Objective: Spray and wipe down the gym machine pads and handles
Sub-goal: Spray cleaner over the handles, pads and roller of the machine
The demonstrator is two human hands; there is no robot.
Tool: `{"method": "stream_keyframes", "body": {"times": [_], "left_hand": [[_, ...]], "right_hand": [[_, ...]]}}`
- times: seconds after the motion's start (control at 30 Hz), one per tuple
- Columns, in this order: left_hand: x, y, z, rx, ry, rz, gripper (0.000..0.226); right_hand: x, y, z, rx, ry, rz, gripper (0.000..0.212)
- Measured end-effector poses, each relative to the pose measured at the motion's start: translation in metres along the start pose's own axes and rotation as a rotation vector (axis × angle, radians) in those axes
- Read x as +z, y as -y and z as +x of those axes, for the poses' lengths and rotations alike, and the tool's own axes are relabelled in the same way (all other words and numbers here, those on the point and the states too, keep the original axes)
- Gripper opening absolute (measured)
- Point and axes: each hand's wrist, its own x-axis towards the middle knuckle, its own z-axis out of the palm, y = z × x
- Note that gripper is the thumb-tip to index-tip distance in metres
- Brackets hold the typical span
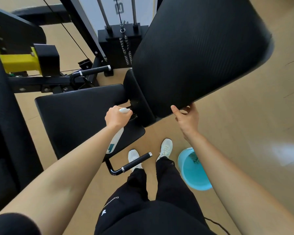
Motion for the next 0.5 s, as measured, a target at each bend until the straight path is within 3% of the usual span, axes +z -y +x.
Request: {"method": "stream_keyframes", "body": {"times": [0.17, 0.33, 0.5], "left_hand": [[-0.007, 0.007, 0.002, 0.089, 0.068, -0.114, 0.03], [-0.003, -0.002, 0.002, -0.025, 0.032, -0.141, 0.032], [-0.005, -0.006, -0.004, 0.084, 0.085, -0.199, 0.023]], "right_hand": [[0.0, -0.001, -0.004, 0.001, 0.028, 0.012, 0.054], [0.0, 0.0, -0.004, -0.002, 0.042, -0.012, 0.054], [0.0, 0.001, -0.004, 0.007, 0.035, -0.016, 0.055]]}}
